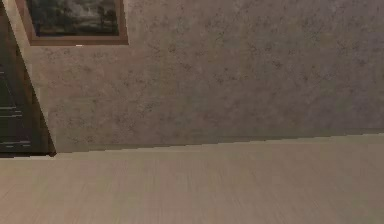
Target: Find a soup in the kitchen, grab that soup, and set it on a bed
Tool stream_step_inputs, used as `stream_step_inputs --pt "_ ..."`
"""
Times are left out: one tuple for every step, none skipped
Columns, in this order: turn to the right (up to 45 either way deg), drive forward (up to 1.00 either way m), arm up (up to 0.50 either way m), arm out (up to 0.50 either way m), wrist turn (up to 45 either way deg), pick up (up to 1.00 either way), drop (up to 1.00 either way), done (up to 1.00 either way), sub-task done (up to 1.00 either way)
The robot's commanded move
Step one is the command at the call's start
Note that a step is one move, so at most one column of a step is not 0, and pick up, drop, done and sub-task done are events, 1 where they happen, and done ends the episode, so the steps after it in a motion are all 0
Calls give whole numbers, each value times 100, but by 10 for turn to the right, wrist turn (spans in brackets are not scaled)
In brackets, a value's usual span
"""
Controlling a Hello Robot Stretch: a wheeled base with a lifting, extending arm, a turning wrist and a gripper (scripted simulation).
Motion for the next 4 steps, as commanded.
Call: stream_step_inputs --pt "0 30 0 0 0 0 0 0 0" --pt "330 0 0 0 0 0 0 0 0" --pt "0 100 0 0 0 0 0 0 0" --pt "60 0 0 0 0 0 0 0 0"
